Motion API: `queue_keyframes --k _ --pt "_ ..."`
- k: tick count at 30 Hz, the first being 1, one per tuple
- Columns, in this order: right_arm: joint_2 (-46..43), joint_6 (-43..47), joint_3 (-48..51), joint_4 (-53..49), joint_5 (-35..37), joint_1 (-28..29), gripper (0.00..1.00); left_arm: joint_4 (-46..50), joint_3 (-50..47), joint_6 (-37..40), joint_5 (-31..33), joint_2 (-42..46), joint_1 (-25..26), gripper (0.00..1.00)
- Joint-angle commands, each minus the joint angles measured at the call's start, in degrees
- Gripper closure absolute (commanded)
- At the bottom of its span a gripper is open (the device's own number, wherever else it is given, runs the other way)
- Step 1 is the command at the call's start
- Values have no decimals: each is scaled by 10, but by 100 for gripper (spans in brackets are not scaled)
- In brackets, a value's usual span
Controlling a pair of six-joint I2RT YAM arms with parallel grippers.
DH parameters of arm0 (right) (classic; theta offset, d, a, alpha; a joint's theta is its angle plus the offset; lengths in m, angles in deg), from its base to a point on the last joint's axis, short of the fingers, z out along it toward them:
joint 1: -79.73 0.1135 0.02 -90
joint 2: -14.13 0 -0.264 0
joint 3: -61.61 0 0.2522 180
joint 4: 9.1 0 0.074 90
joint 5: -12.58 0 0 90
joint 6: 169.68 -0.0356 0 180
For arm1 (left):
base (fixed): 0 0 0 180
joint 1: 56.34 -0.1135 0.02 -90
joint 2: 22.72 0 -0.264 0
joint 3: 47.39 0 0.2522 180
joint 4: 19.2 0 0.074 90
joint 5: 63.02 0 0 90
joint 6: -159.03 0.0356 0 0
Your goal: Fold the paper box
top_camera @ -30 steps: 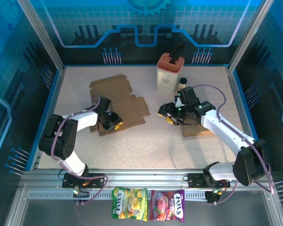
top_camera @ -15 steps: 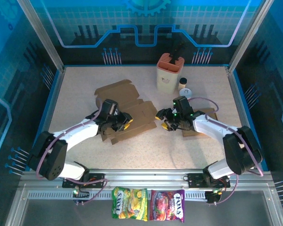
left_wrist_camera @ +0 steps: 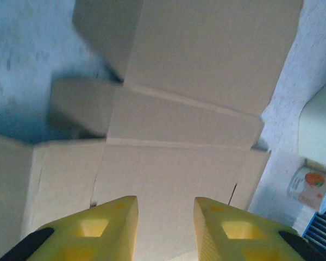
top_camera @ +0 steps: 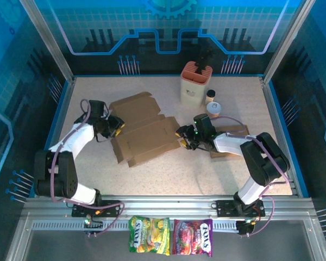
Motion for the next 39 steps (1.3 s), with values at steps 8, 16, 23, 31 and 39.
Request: queue_keyframes --k 8,16,23,31,39 --pt "45 -19 0 77 27 8 49 17 105 106 -9 -175 -13 70" --pt "79 -31 7 137 29 9 52 33 104 142 -2 -211 -1 72" --pt "83 -25 18 174 44 8 56 29 99 144 1 -218 5 73" --pt "72 -27 5 152 60 7 95 30 105 154 10 -204 11 73" --pt "17 -62 -61 -7 65 4 100 54 119 263 84 -56 102 62"
